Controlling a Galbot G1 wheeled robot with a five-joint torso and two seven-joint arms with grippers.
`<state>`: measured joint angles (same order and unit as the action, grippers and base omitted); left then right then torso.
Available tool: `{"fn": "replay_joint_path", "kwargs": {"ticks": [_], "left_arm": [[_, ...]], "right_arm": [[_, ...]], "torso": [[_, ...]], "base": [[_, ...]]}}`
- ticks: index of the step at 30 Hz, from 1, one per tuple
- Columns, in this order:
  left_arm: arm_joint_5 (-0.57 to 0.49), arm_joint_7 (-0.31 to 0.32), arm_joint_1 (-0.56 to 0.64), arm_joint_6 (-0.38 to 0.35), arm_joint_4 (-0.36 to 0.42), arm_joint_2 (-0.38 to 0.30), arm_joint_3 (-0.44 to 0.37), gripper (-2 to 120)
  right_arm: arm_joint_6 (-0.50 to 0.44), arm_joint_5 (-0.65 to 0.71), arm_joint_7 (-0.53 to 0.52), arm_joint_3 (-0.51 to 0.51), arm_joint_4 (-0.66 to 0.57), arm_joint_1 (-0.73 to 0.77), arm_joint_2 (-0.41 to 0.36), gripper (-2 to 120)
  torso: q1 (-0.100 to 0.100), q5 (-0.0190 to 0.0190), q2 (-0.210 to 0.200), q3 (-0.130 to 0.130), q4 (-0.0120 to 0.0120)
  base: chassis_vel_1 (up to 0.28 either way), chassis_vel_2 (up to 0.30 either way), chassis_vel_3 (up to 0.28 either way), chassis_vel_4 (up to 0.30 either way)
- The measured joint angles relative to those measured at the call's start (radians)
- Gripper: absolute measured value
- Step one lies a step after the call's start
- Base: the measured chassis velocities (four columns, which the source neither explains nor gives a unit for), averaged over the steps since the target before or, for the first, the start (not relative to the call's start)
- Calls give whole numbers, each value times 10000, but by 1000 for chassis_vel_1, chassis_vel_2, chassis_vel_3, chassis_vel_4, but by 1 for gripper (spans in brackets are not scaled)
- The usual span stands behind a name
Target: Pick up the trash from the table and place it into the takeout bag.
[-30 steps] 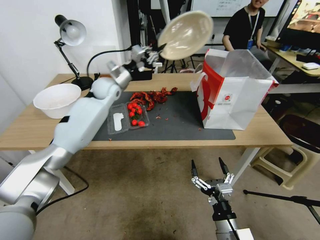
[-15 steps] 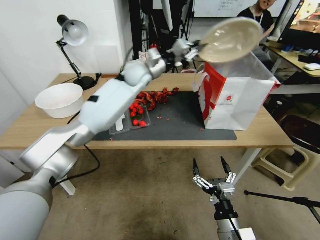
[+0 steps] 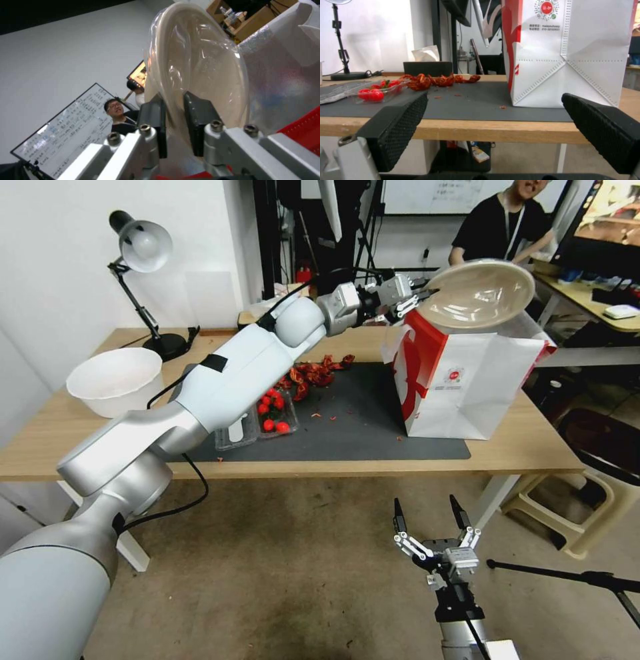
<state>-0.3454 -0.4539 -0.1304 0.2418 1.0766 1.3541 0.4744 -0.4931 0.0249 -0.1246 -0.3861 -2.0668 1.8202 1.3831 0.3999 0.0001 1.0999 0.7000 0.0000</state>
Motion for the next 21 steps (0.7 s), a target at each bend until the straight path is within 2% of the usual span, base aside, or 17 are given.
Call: {"fn": "replay_joint_path", "kwargs": {"ticks": [4,8,10,11,13,14,18,19,21], "left_arm": [[-146,416,82,-241,309,-183,111,33],[-356,485,160,-253,425,-285,110,41],[-471,570,239,-250,514,-364,96,53],[-471,570,239,-250,514,-364,96,53],[-985,836,400,-281,720,-496,79,65],[-985,836,400,-281,720,-496,79,65],[-2205,1581,681,-746,1168,-701,15,82],[-2205,1581,681,-746,1168,-701,15,82],[-3007,2493,994,-1272,1627,-845,-180,93]], "right_arm": [[-5,36,3,-18,1,-12,-43,100],[29,33,8,28,20,-56,-39,100],[53,27,14,46,44,-87,-46,100],[53,27,14,46,44,-87,-46,100],[65,26,17,52,53,-108,-54,100],[65,26,17,52,53,-108,-54,100],[67,22,21,74,69,-111,-51,100],[67,22,21,74,69,-111,-51,100],[67,20,22,79,80,-115,-47,100]], "torso": [[0,-2,0,0,1],[1,-2,0,0,1],[0,-2,0,-1,1],[0,-2,0,-1,1],[1,-2,0,0,0],[1,-2,0,0,0],[0,-3,0,0,1],[0,-3,0,0,1],[1,-2,0,0,0]], "base": [[0,0,0,0],[0,0,0,0],[0,0,0,0],[0,0,0,0],[0,0,0,0],[0,0,0,0],[0,0,0,0],[0,0,0,0],[0,0,0,0]]}}
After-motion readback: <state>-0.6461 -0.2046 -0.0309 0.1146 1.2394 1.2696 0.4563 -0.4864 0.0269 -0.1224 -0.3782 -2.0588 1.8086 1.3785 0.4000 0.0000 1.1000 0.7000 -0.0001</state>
